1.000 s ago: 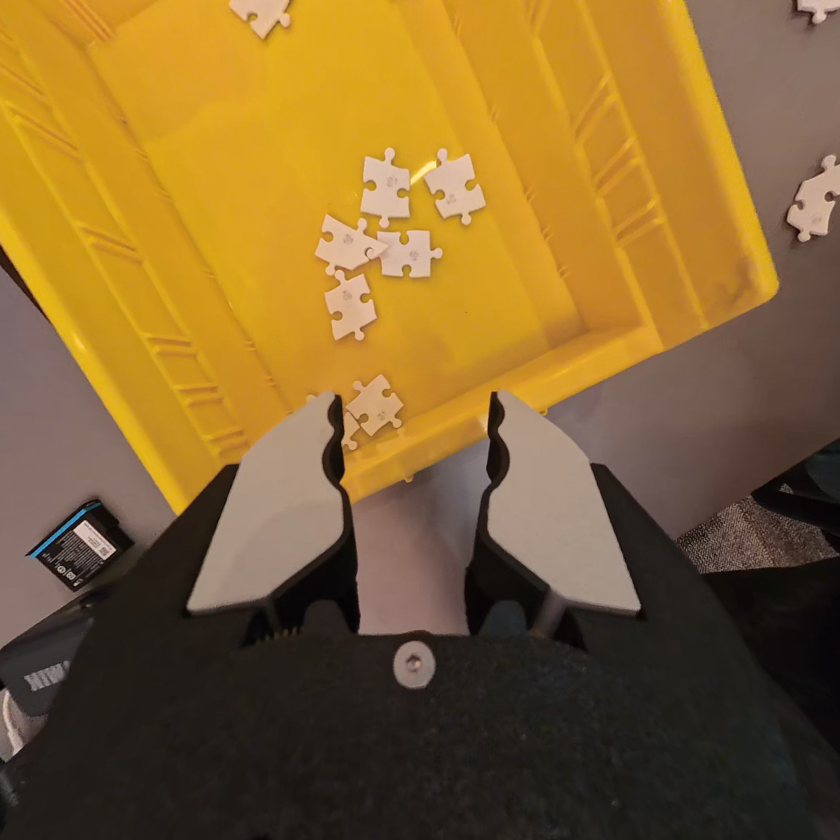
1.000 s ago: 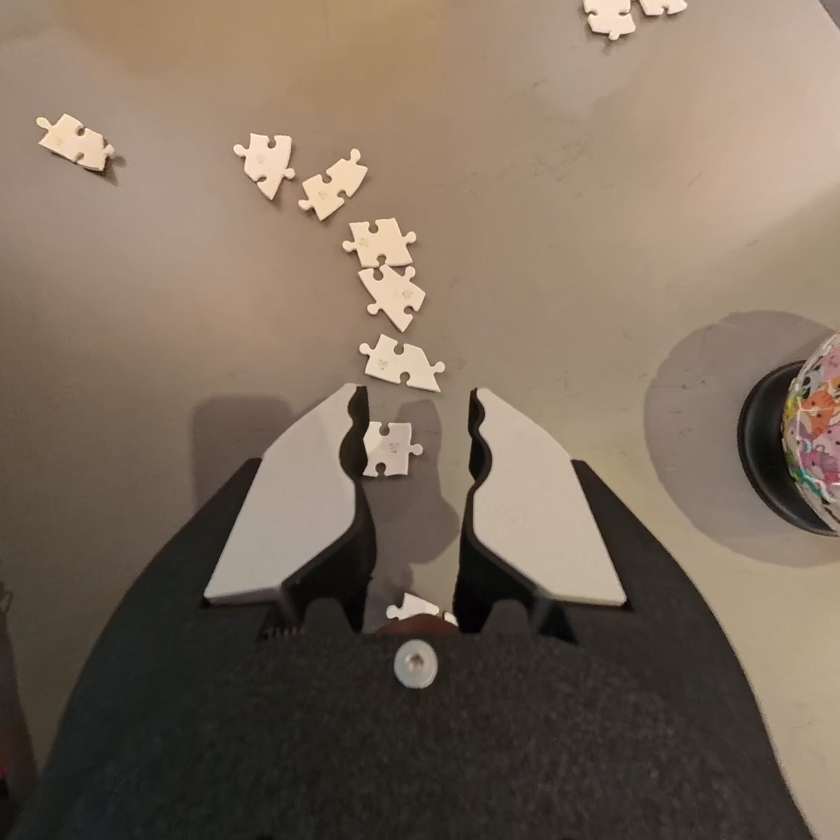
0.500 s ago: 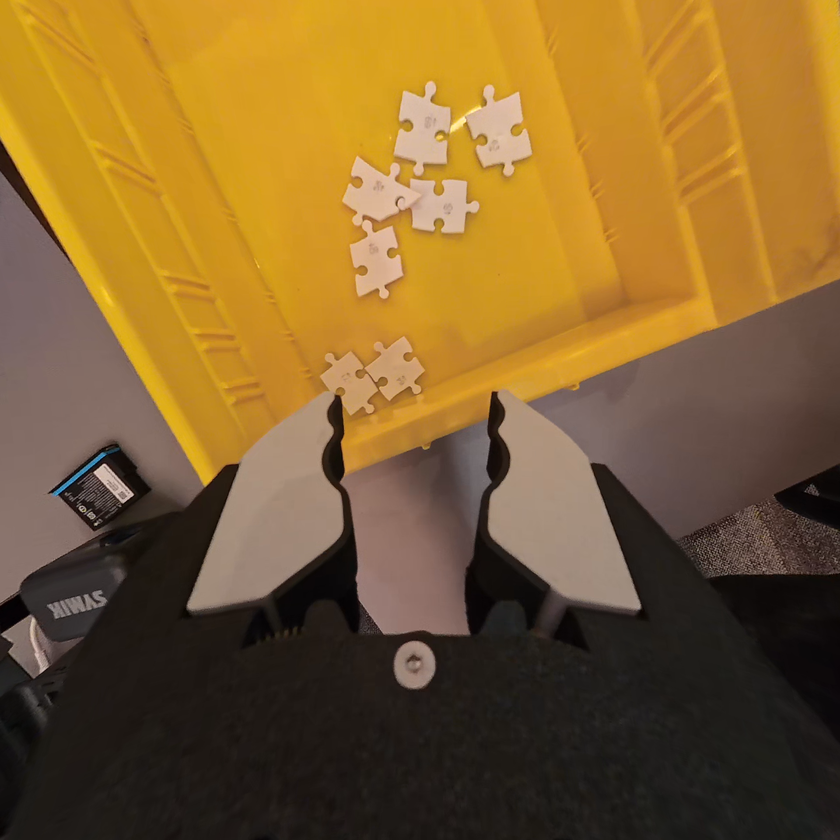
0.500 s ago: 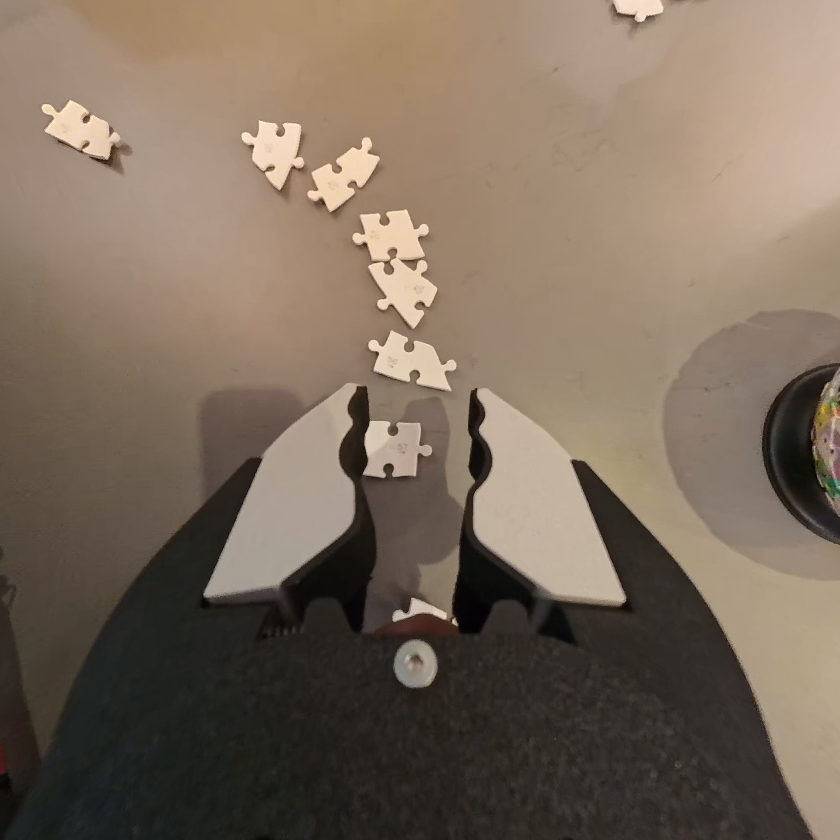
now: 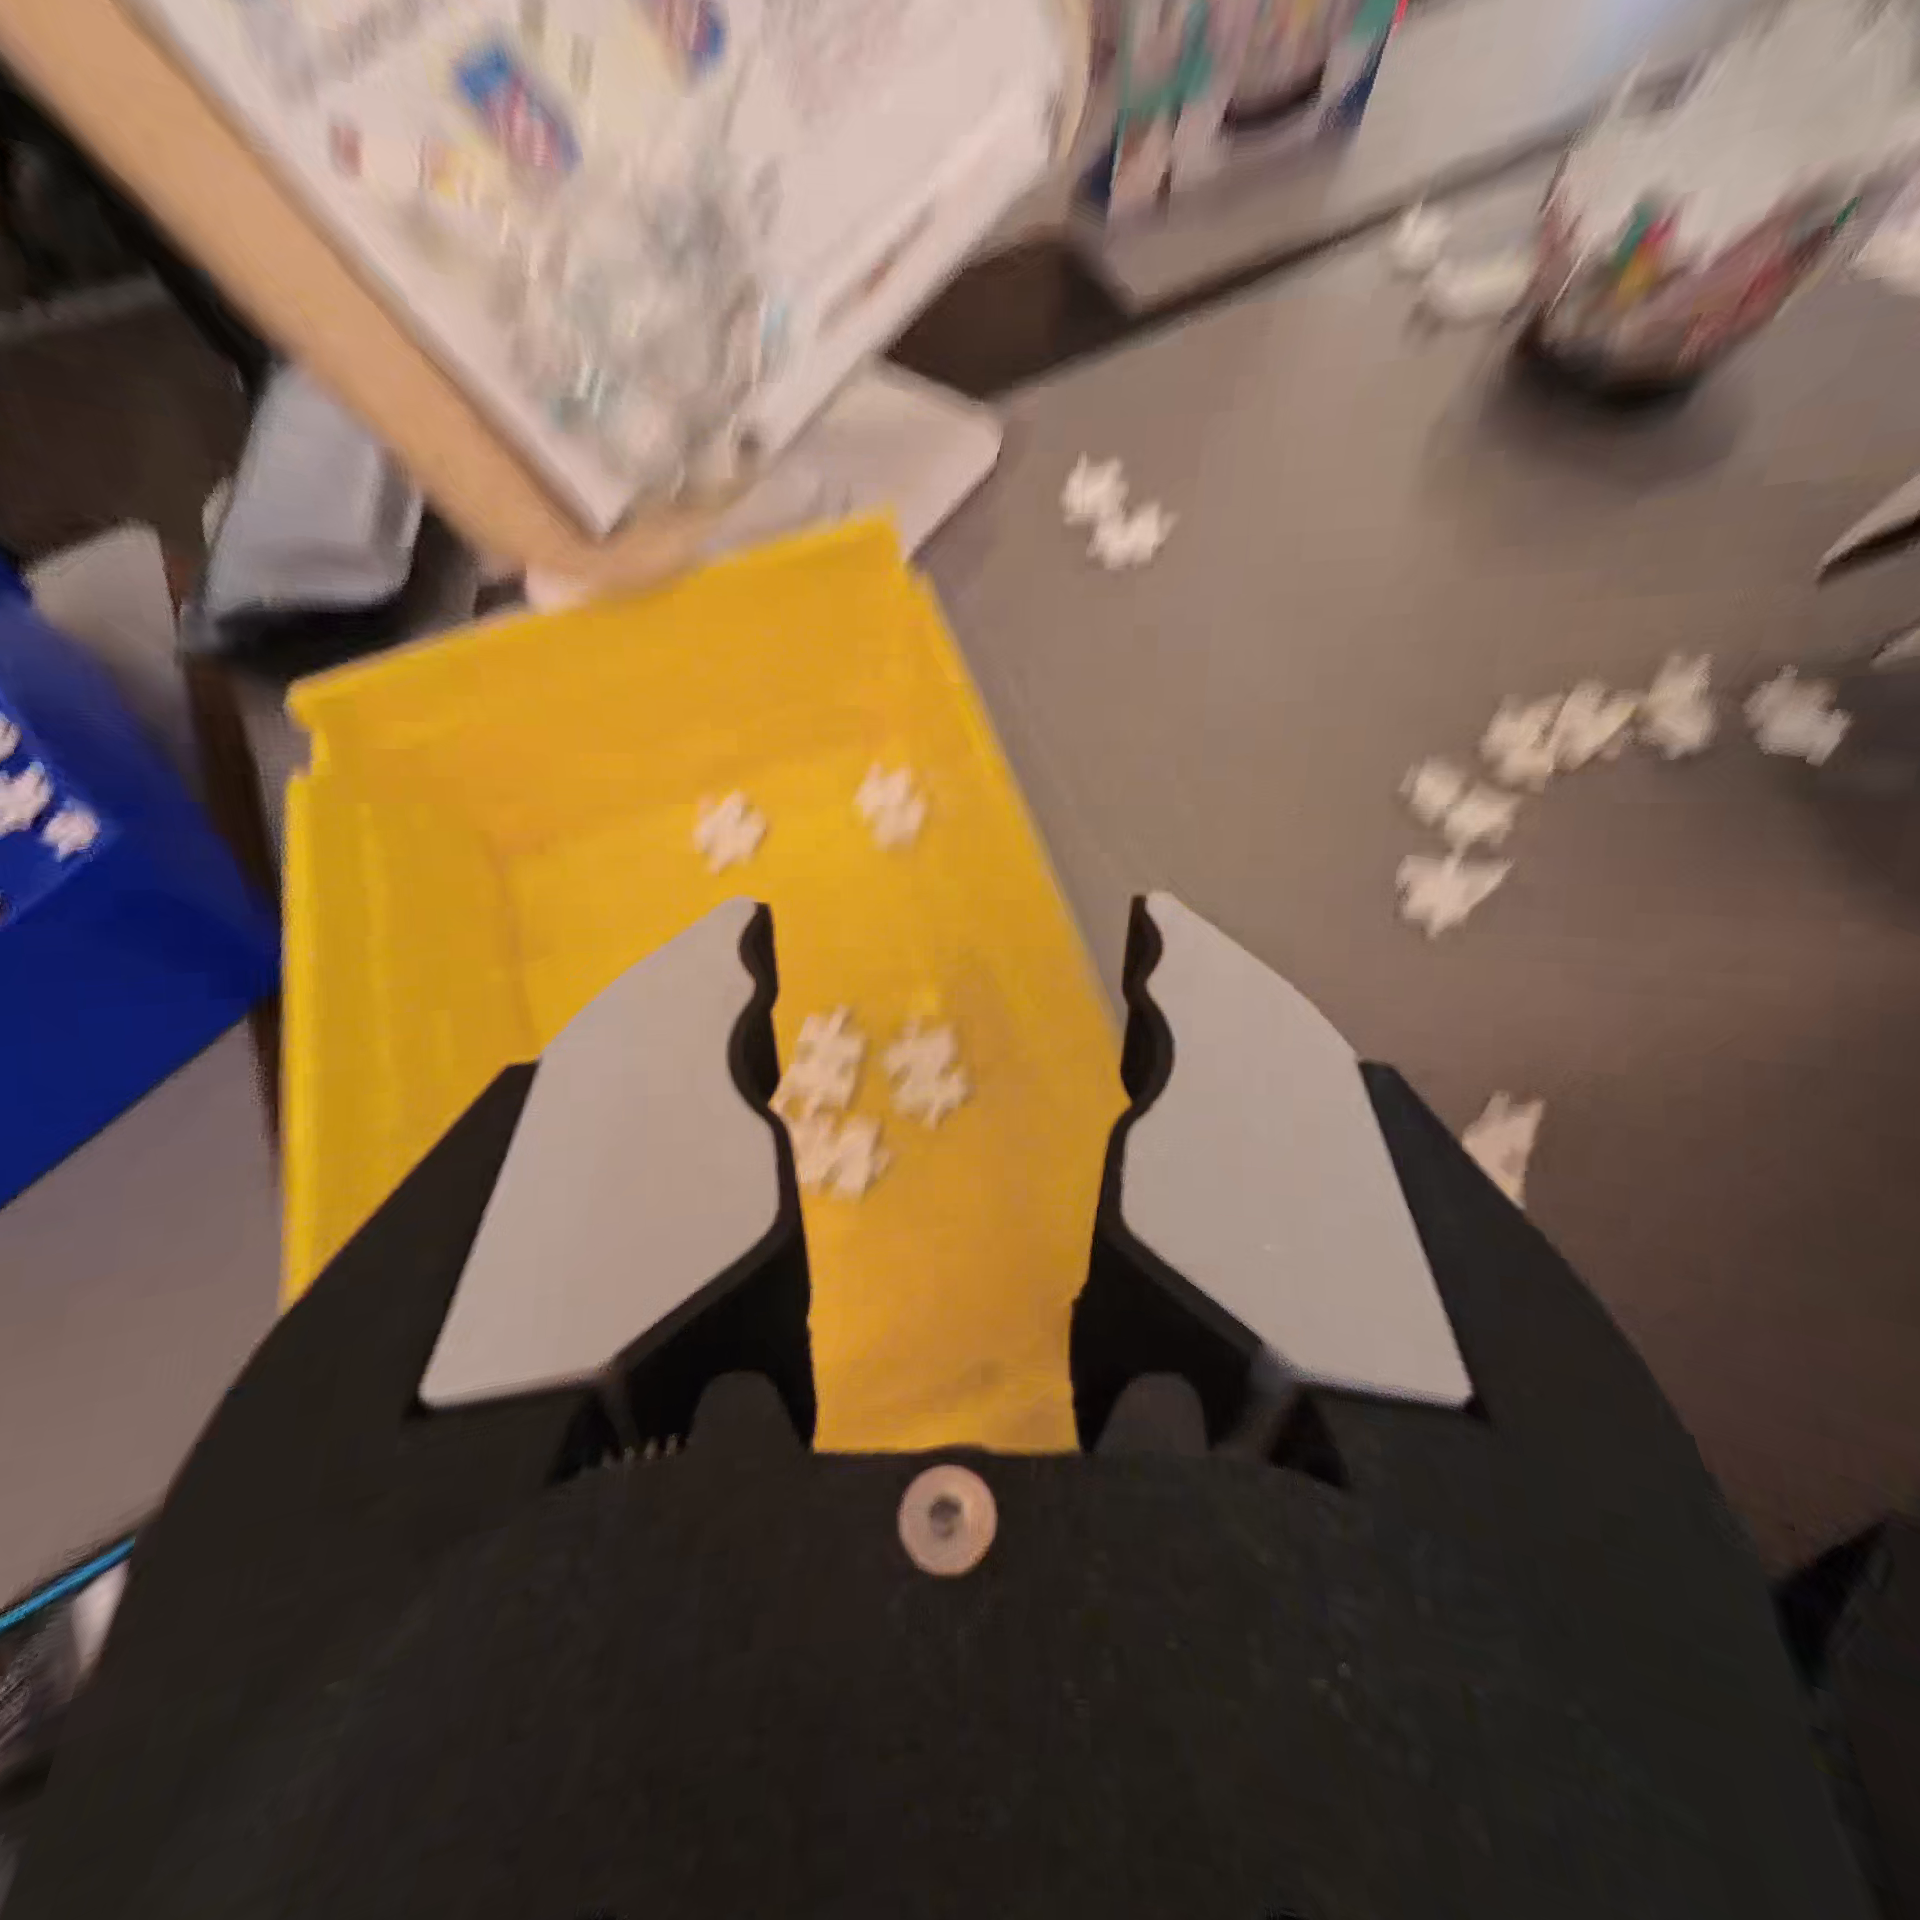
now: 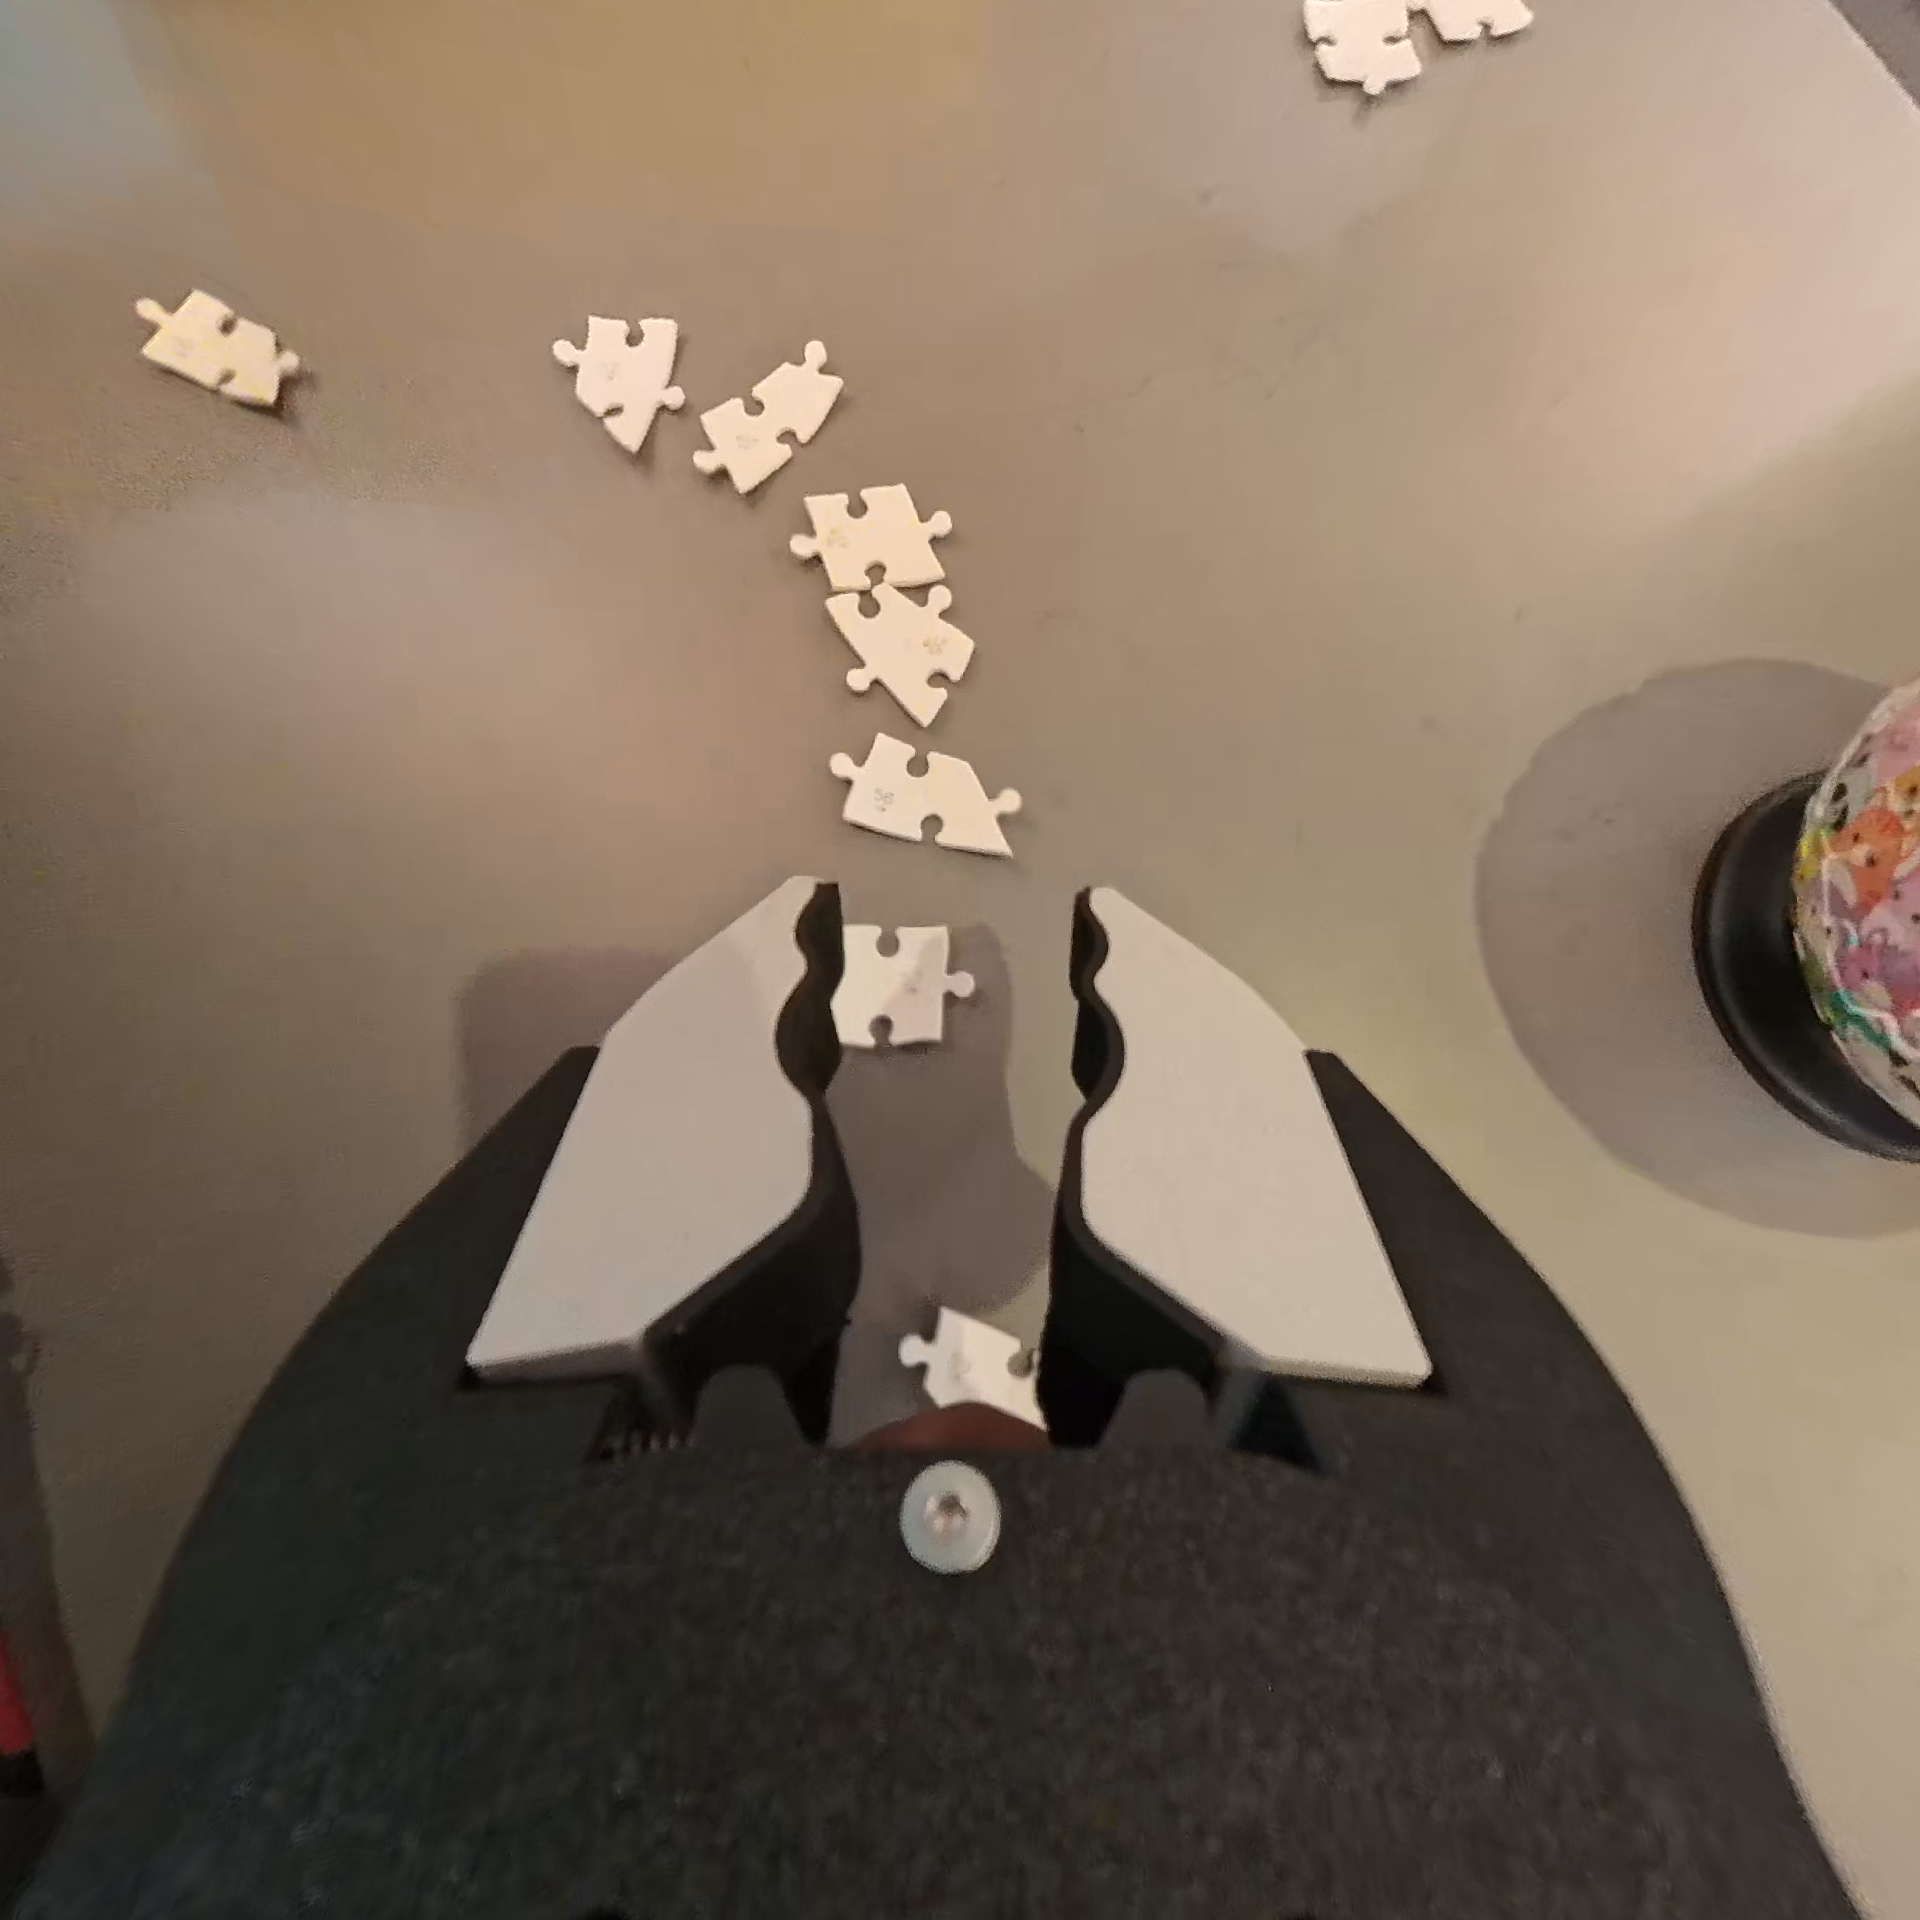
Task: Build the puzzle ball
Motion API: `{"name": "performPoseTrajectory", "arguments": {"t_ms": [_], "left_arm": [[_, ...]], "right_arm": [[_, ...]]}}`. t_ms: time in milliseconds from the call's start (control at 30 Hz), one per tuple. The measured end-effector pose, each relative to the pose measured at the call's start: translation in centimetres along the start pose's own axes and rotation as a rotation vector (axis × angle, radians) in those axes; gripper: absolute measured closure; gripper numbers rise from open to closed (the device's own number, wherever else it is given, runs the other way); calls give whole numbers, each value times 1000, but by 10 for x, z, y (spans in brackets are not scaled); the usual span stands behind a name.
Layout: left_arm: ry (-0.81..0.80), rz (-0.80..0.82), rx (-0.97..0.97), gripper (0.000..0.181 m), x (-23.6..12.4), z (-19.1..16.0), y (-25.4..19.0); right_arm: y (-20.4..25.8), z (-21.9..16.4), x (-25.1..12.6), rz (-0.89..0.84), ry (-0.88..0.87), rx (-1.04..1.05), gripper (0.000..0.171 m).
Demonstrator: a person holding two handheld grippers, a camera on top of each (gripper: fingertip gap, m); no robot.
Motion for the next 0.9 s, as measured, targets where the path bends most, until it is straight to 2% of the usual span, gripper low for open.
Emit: {"name": "performPoseTrajectory", "arguments": {"t_ms": [67,167,333,467,600,767,900], "left_arm": [[-80,-45,-37,116,19,24,-33],[-76,-176,-98,116,63,44,-82],[73,-283,-65,117,134,46,-133],[70,-394,-59,118,157,54,-165],[-3,-348,-87,119,174,51,-174],[65,-295,-3,117,186,27,-159],[5,-418,-126,119,183,24,-149]], "right_arm": [[-2,-4,-5,-8,-13,6,130],[-10,-11,-15,-30,-37,13,130],[-39,-33,-40,-104,-51,42,130],[-74,-51,-66,-175,-79,93,130],[-100,-59,-81,-186,-81,134,130],[-118,-38,-89,-162,-147,66,130],[-128,-6,-95,-103,-281,46,129]]}}
Point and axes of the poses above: each gripper's, where its closed fingertips meet, x out along the fingers, z out of its top, y = z × x across the jaws, the point moved 7 cm from there along -x, back along the fingers, and after that the axes turned 1 degree about -x, right-handed, at the moved point
